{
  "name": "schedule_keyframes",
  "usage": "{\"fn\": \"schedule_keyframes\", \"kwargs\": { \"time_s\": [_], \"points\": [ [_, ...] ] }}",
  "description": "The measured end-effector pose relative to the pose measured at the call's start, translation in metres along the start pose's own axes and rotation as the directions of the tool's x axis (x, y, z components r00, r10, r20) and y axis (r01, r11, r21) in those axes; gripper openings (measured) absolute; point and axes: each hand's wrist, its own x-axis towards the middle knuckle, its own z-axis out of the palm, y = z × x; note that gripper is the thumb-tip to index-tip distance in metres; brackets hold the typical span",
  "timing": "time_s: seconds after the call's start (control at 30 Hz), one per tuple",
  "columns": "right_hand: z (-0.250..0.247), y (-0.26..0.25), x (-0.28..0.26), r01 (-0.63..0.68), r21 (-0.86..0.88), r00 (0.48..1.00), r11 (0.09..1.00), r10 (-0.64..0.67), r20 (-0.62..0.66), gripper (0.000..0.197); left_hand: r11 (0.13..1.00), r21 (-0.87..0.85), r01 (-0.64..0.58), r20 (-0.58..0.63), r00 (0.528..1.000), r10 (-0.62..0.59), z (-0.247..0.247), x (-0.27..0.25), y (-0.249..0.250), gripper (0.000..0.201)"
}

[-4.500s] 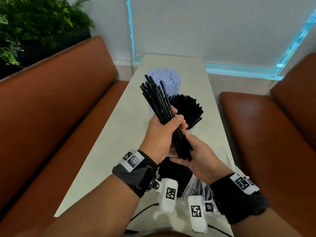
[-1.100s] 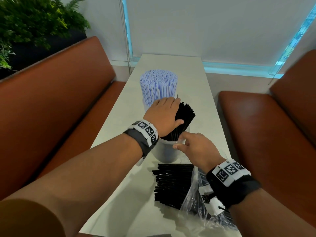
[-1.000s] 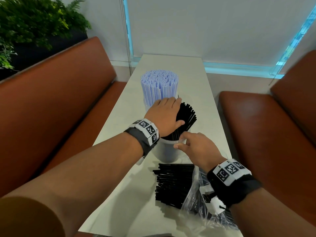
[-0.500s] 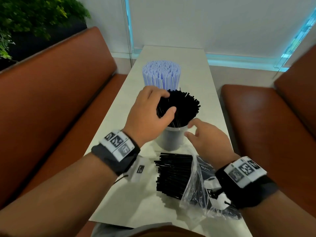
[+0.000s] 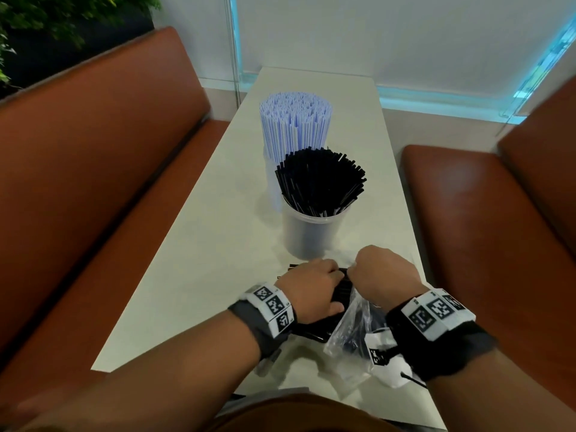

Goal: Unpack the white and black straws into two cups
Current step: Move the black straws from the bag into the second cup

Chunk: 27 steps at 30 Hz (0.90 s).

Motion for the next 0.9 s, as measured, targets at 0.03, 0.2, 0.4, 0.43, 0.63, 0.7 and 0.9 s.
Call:
{"fn": "schedule_keyframes", "kwargs": {
  "time_s": [0.03,0.2,0.4,0.43,0.63,0.7,0.9],
  "points": [
    [-0.001,0.001,-0.001,0.010,-0.004,1.000,1.000,-0.010,-0.004,0.020,1.000,0.024,0.001,0.014,1.000,-0.001,0.001,0.004,0.001,0.055],
    [-0.004,0.003,-0.001,0.029,0.010,1.000,1.000,-0.029,-0.004,0.017,0.996,0.091,0.001,0.033,0.999,-0.004,0.004,0.017,0.004,0.046],
    [-0.005,0.004,0.002,0.022,0.025,1.000,0.999,-0.023,0.014,0.015,0.994,0.107,-0.022,0.055,0.998,0.016,0.002,0.021,0.004,0.036],
    [-0.004,0.004,0.002,0.023,0.026,1.000,0.999,-0.024,0.007,0.014,0.993,0.114,-0.022,0.039,0.999,0.018,0.000,0.020,0.003,0.034],
    [0.001,0.011,0.008,0.053,0.132,0.995,0.990,-0.041,-0.094,0.022,0.974,0.225,0.003,-0.074,0.997,0.014,-0.021,-0.002,-0.023,0.019],
    [0.004,0.013,0.012,0.045,0.174,0.993,0.984,-0.025,-0.115,0.020,0.979,0.202,0.038,-0.088,0.996,-0.021,-0.025,-0.017,-0.043,0.020],
    [0.015,0.021,0.016,0.071,0.253,0.991,0.965,-0.038,-0.131,0.026,0.953,0.198,0.231,-0.148,0.968,-0.203,-0.027,-0.058,-0.098,0.023]
  ]
}}
